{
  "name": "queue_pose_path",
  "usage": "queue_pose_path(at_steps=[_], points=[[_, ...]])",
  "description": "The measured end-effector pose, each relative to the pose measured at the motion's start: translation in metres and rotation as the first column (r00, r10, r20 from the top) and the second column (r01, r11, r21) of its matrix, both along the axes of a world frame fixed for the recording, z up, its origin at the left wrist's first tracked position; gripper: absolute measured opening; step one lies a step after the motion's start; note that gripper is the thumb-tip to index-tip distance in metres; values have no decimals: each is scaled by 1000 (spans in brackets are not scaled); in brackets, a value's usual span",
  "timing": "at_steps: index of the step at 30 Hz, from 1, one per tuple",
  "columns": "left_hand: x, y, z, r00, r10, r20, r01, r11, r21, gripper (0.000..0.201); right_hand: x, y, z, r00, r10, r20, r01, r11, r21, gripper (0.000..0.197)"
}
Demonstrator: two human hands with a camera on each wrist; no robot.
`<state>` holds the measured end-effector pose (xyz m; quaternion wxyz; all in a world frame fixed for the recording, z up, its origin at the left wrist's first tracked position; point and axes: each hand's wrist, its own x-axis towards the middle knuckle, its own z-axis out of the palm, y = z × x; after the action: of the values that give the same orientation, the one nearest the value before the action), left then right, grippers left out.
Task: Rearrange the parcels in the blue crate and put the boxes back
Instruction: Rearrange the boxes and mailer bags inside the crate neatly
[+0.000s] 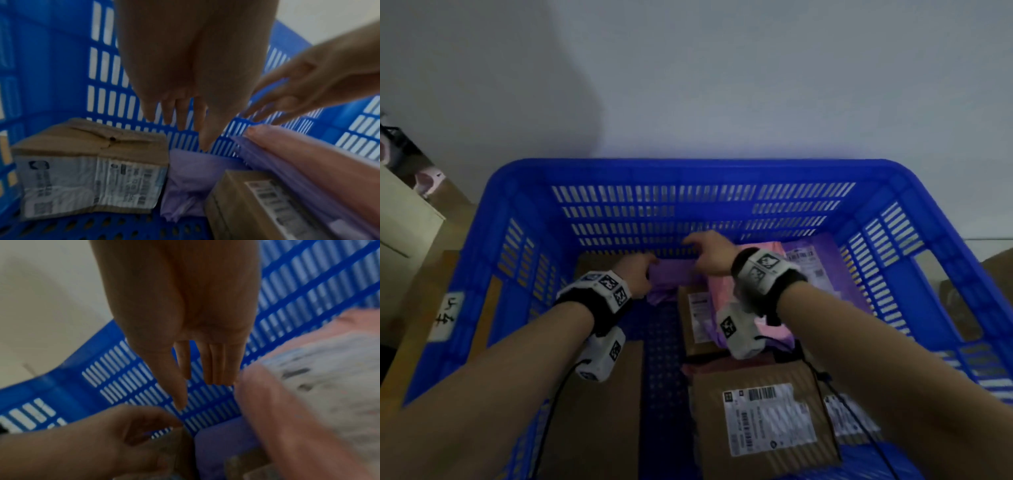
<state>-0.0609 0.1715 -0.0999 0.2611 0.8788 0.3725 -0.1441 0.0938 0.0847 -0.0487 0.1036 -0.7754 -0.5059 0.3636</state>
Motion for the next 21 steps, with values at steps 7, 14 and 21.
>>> queue_pose_path(at_steps=[7,14,21], points=[[-12,20,-31,993,-47,-106,57,994,95,56,-44,43,-54,984,126,129,-95,969,-226,46],[-33,32,-50,994,-100,-38,105,979,172,62,-58,49,-82,962,131,238,-73,968,-239,71],[-41,40,-62,994,-94,60,84,986,145,58,-70,55,-94,905,125,407,-56,983,-177,63]])
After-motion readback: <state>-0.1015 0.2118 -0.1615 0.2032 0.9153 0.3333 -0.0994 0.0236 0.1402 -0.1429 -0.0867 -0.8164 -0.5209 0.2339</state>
